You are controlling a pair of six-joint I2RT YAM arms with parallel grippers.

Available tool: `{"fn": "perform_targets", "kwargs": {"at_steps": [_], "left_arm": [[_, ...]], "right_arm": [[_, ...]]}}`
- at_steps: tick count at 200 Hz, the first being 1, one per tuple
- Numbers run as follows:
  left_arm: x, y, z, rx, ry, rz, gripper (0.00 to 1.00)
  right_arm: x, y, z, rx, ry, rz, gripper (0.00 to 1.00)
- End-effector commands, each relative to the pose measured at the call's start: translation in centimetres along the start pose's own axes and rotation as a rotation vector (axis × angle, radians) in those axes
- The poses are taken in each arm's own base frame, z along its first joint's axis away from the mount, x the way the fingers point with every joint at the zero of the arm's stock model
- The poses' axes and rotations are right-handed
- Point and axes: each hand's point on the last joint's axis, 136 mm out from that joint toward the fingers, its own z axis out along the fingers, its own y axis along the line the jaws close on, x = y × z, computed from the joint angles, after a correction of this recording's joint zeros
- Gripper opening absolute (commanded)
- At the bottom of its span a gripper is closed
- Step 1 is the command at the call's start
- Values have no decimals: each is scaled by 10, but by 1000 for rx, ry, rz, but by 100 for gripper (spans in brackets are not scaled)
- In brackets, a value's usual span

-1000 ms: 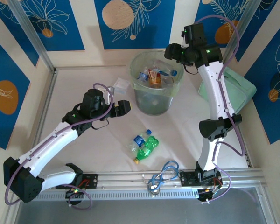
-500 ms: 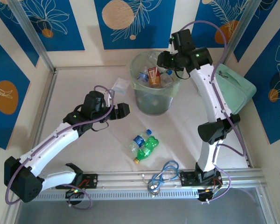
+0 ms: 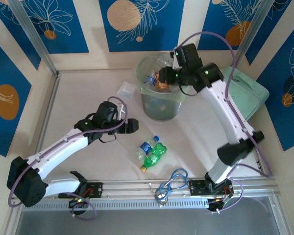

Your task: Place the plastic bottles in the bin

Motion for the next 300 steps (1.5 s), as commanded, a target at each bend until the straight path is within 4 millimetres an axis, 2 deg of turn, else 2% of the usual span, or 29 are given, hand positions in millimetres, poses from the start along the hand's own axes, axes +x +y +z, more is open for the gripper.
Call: {"fn": "perform_targets", "kwargs": {"at_steps": [1, 18, 35, 52, 71, 92, 108, 122, 152, 184, 209, 242, 300], "left_arm": [[31, 1, 18, -28, 111, 105, 81], [49, -3, 32, -42, 190, 183, 83], [62, -4, 45, -72, 260, 239, 84], [68, -2, 53, -105, 300, 269, 84], [65, -5, 53, -95, 282, 260, 84], [56, -9, 47, -88, 224, 244, 83], [47, -14, 38, -82, 178, 236, 83], [39, -17, 27, -80, 133, 228, 83], [24, -24, -1, -65, 38, 216, 83], [12, -29, -18, -33, -33, 187, 84], [12, -31, -16, -20, -33, 180, 84], [16, -31, -8, -11, -12, 174, 83], [20, -27, -8, -16, -7, 165, 83]], "right_arm": [[14, 17, -39, -136, -68, 5, 46], [41, 11, -48, -157, -58, 45, 49], [73, 1, -52, -147, -28, 88, 59], [111, -11, -54, -93, 37, 130, 68], [158, -33, -51, 32, 113, 187, 75], [210, -51, -32, 101, 239, 331, 77], [243, -53, -10, 123, 333, 421, 77], [263, -51, 10, 128, 401, 487, 78], [291, -49, 43, 144, 505, 580, 79], [311, -45, 62, 146, 581, 627, 79], [319, -42, 67, 162, 606, 643, 79], [334, -49, 72, 222, 632, 665, 79], [346, -51, 88, 244, 654, 679, 77]]}}
